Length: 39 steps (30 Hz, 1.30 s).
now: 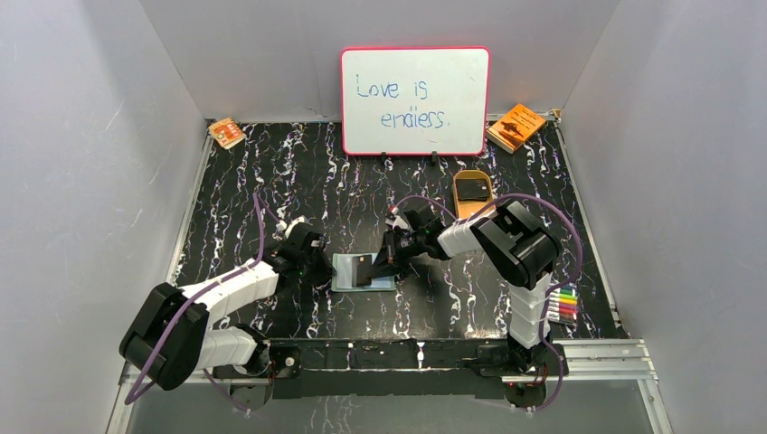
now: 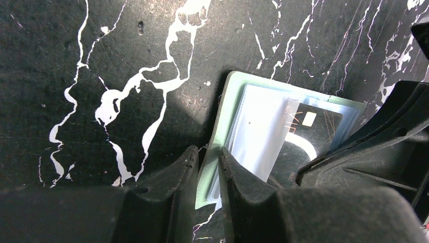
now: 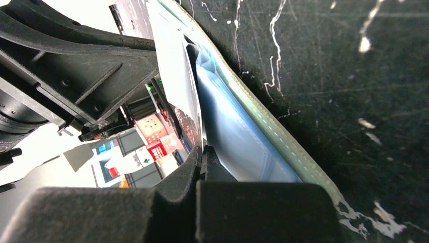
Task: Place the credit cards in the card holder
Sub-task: Insert the credit card into the card holder.
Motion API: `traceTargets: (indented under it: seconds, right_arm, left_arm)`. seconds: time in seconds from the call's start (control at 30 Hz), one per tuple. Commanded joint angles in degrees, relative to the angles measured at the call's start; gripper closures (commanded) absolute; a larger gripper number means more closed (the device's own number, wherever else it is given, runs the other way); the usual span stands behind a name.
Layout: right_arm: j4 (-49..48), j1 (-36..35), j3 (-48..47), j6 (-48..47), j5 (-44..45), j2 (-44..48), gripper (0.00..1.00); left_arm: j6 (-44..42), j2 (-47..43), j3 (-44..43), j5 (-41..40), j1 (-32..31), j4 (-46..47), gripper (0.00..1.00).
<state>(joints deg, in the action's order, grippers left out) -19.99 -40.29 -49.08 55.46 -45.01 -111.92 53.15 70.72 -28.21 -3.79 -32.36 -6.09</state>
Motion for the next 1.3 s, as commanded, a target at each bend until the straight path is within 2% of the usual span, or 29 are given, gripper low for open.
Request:
traceTargets:
  seconds: [0.0, 0.23, 0.6, 0.97, 1.27]
  right_arm:
    - [-2.52, -1.1, -1.09, 0.42, -0.72, -0.53, 1.0]
    - [-3.57, -1.99, -0.97, 1.11, -0.92, -1.27, 1.0]
    - [-0.93, -3.12, -3.12, 1.5, 1.44, -2.51, 1.0]
    - [-3.0, -3.37, -1.4, 5.89, 6.08, -1.64, 1.0]
    - [-3.5, -4.35, -2.45, 7.03, 6.19, -2.43, 1.0]
  left_arm:
    - [-0.05, 0.94, 1.32, -0.18, 0.02, -4.18, 0.81]
    - [-0.32, 1.21, 1.4, -0.72, 0.02, -4.22, 0.85]
    - [-0.43, 1.26, 1.66, 0.01, -0.01, -3.92, 1.0]
    - [0.7, 0.74, 2.32, 1.15, 0.02, -3.26, 1.0]
    - [1.04, 0.92, 2.72, 1.86, 0.02, -2.48, 1.0]
